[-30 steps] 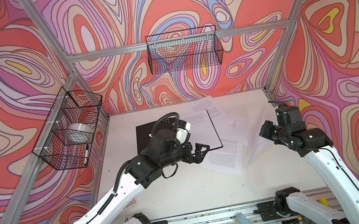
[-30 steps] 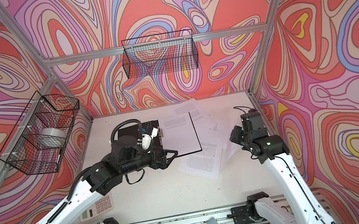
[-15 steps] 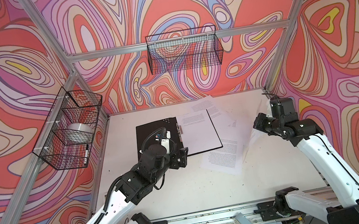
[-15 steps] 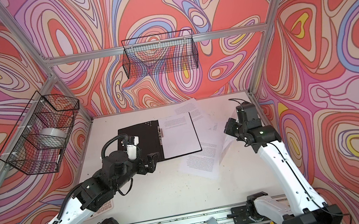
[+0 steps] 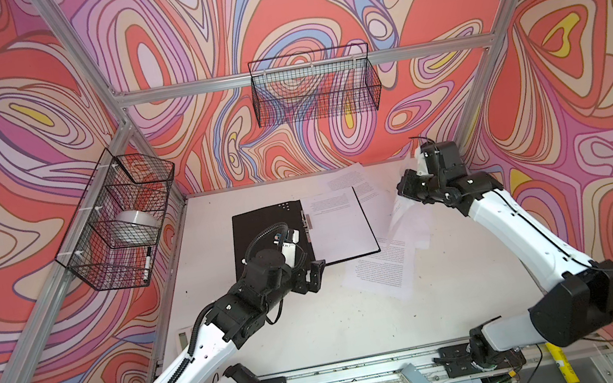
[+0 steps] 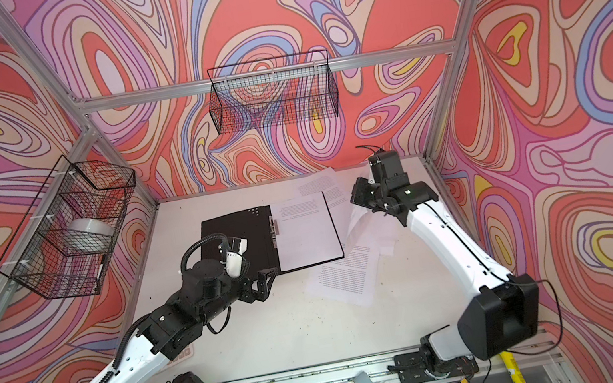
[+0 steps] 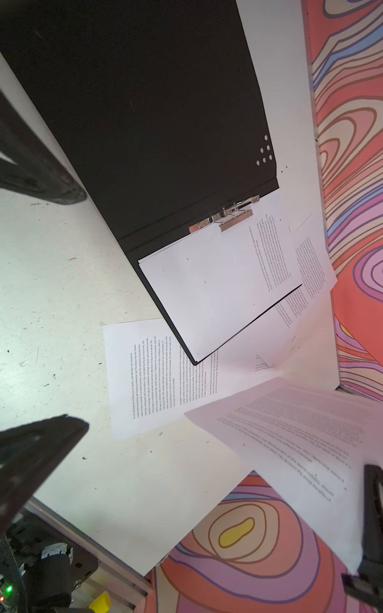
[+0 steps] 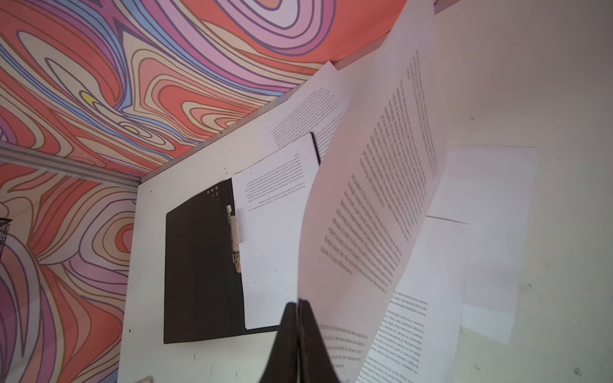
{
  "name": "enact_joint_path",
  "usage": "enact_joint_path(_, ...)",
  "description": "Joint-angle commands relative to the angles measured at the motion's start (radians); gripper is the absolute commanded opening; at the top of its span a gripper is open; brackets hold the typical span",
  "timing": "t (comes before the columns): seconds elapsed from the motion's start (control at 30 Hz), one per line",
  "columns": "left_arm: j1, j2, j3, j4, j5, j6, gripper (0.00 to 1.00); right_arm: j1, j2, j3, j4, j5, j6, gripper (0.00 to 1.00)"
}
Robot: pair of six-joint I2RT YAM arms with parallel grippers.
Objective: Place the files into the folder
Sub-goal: 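Carry the held sheet upright over the folder with the right gripper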
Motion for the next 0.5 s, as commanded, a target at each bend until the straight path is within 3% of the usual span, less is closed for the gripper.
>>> enact_joint_path(0.0, 0.007, -0.018, -0.006, 0.034, 0.023, 0.031, 1.00, 0.030, 0.053, 0.061, 0.079, -0.094, 0.006, 0.00)
enact_joint_path(0.33, 0.011, 0.015, 0.000, 0.024, 0.058, 0.022, 1.00, 0.047, 0.135, 0.107, 0.229, -0.278, 0.040, 0.00)
enact_joint_path(0.47, 0.012, 0.014, 0.001, 0.023, 0.061, 0.020, 1.00, 0.046, 0.140, 0.064, 0.250, -0.217, 0.039, 0.00)
